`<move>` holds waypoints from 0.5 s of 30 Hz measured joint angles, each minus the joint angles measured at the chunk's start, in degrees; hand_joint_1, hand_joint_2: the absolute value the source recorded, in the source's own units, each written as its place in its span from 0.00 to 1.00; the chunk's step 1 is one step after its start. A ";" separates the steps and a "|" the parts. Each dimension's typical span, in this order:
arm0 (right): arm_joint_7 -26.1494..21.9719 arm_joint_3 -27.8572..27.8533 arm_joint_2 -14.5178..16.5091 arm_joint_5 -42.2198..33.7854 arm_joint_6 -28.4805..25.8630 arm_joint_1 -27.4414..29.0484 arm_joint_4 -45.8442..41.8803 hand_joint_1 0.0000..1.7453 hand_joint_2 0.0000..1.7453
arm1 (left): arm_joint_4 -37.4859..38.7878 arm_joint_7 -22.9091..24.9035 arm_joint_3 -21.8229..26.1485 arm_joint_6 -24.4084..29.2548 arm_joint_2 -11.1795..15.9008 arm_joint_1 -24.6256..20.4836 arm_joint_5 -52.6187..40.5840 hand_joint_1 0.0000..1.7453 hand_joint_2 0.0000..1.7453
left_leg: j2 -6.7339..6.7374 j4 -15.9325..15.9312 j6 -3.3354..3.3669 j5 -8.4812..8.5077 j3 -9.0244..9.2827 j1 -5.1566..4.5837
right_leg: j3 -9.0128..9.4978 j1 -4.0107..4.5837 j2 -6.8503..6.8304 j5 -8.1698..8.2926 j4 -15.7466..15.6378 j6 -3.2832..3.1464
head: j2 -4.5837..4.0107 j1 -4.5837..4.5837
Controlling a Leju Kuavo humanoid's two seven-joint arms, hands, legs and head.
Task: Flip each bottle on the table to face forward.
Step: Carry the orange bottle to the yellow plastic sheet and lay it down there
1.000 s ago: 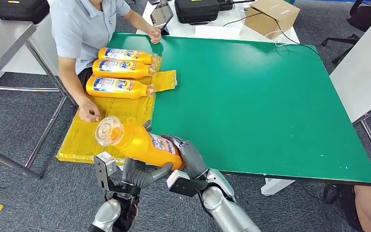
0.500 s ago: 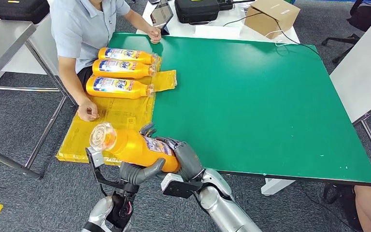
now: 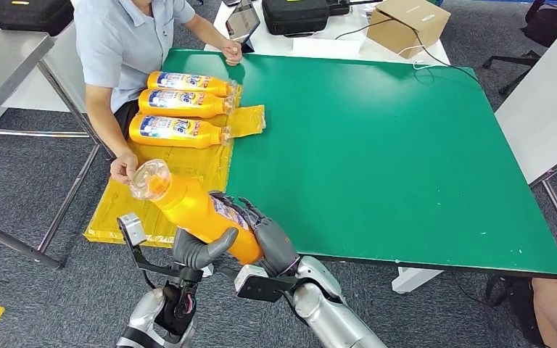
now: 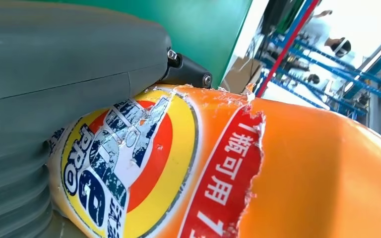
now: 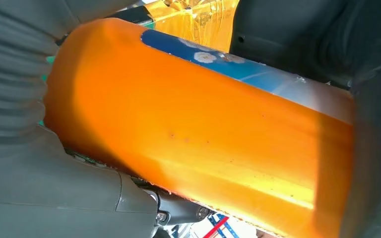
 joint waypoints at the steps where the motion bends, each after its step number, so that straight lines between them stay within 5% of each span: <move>1: 0.04 0.04 0.02 -0.09 -0.06 -0.01 0.01 0.00 0.00 | -0.01 -0.59 0.04 0.79 0.00 -0.15 -0.66 0.99 1.00 | 0.00 0.00 0.00 0.00 0.00 0.00 | 0.00 0.00 0.00 0.00 0.00 0.00 | 0.00 -0.01; 4: 0.25 0.07 0.19 -0.55 -0.47 -0.09 0.02 0.00 0.00 | -0.03 -1.72 0.59 3.31 0.02 -1.04 -2.10 1.00 1.00 | 0.00 0.00 0.00 0.00 0.00 0.00 | 0.00 0.00 0.00 0.00 0.00 0.00 | 0.00 -0.01; 8: 0.32 0.07 0.33 -1.50 -1.56 0.07 0.20 0.00 0.00 | 0.18 -1.12 2.66 10.07 0.28 -3.93 -5.99 0.90 1.00 | -0.02 0.00 -0.01 0.03 -0.01 0.01 | 0.00 0.01 -0.01 0.01 0.00 0.00 | 0.00 0.00; 12: -0.59 -0.02 0.33 -3.08 -3.85 1.52 0.72 0.00 0.00 | 4.27 1.39 5.09 22.19 2.29 -11.68 -16.05 1.00 1.00 | -0.06 0.00 -0.04 0.09 -0.01 0.02 | 0.01 0.04 -0.02 0.03 0.05 -0.01 | 0.00 0.00; 15: -1.40 -1.08 0.14 -4.10 -6.27 2.32 1.11 0.00 0.00 | 9.63 3.80 5.74 25.84 5.13 -18.11 -27.26 1.00 1.00 | -0.10 0.00 -0.05 0.15 -0.01 0.03 | 0.00 0.03 -0.05 0.04 0.11 -0.01 | 0.00 0.00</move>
